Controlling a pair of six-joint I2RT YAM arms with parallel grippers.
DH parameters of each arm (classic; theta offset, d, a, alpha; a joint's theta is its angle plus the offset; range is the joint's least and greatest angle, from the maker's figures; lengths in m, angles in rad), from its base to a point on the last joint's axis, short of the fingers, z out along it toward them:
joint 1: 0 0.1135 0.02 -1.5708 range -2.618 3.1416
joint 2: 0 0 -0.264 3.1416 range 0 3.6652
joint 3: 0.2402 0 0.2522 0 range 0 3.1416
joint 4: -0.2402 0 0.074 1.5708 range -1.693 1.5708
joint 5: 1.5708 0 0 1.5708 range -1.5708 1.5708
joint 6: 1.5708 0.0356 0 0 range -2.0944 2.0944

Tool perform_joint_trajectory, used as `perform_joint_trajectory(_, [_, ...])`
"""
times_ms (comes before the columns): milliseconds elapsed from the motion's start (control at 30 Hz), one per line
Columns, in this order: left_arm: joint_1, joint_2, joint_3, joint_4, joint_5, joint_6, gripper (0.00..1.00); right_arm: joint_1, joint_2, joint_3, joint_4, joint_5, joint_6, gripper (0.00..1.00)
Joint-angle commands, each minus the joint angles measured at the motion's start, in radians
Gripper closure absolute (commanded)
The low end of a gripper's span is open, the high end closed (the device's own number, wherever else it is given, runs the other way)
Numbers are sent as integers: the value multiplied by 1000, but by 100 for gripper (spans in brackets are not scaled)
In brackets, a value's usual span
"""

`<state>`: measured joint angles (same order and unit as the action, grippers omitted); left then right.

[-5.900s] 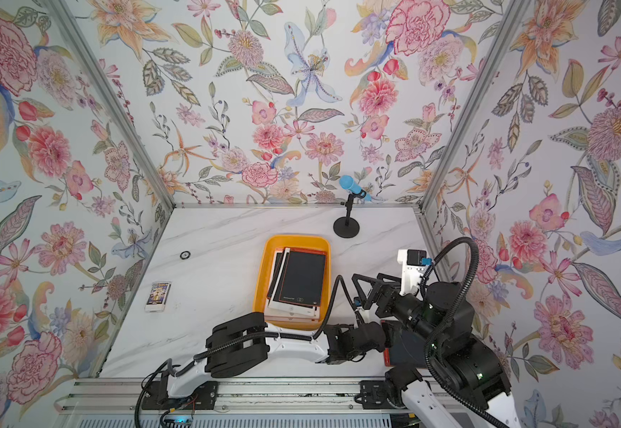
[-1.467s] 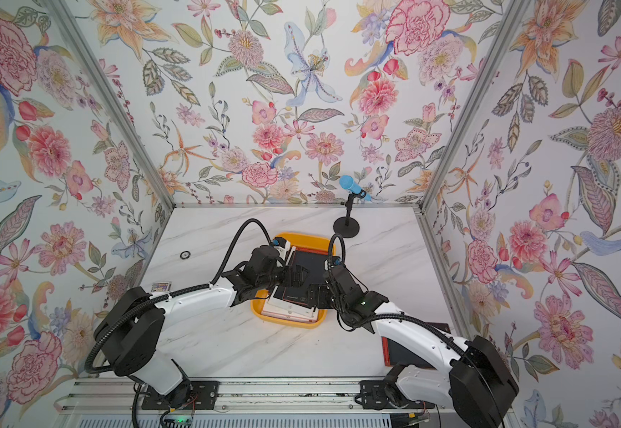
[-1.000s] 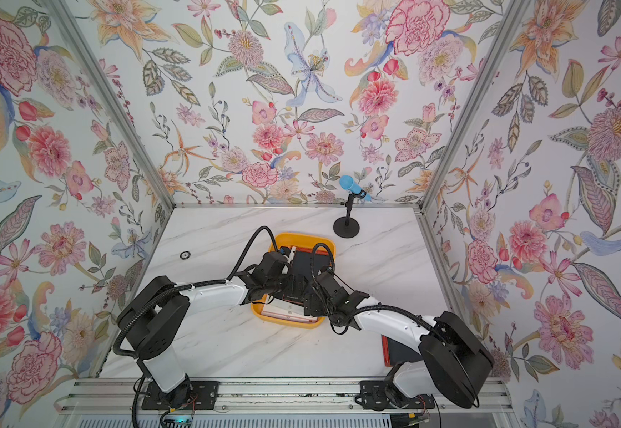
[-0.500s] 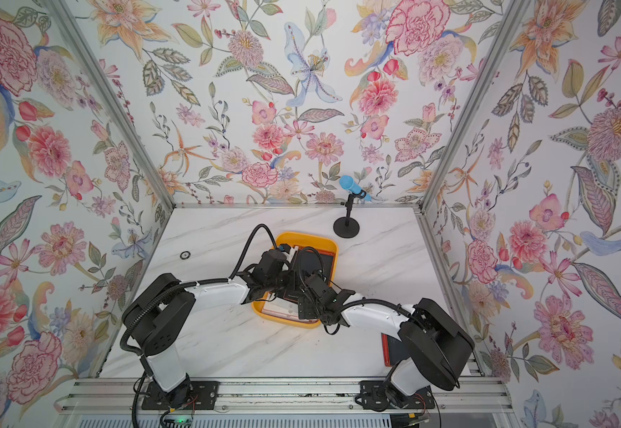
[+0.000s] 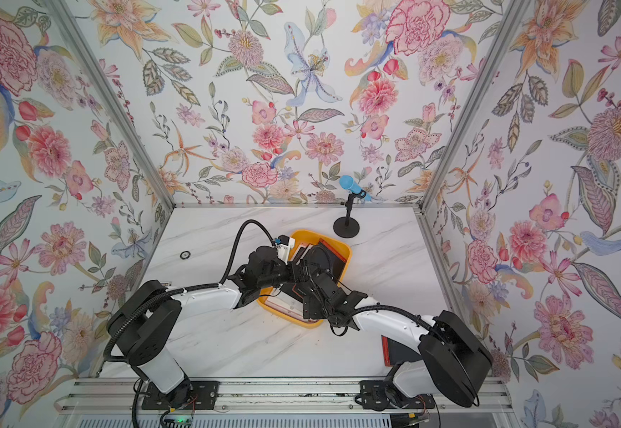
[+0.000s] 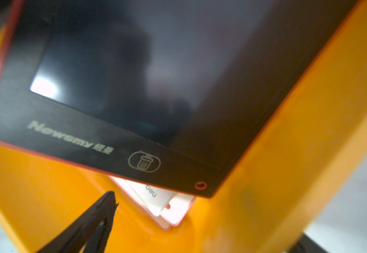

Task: Take out the writing tablet from the storage box
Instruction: Pick up the writing tablet from the storage box.

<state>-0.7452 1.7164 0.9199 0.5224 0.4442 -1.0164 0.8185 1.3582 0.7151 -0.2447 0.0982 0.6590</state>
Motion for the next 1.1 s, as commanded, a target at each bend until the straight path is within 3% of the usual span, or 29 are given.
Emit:
perform_joint_trajectory(0, [-20,10,-36,84,123,-67,1,-24,-60,-15,102,-11,-30,7])
perform_joint_trajectory(200, [-19,33,-33,72,117,-62,1,-59,-122,-55,102,-19,-27,6])
perform_joint_trajectory(433, [-17,38,4,-83,43,44,4,-87,-170,-96,102,-22,-8,6])
perform_joint_trajectory(800, [-13,18,0,-237,-116,157,29,-99,-148,-112,102,5,14,8])
perform_joint_trajectory(1067, [-1,26,-9,-203,-110,149,66,-119,-110,-94,93,18,20,10])
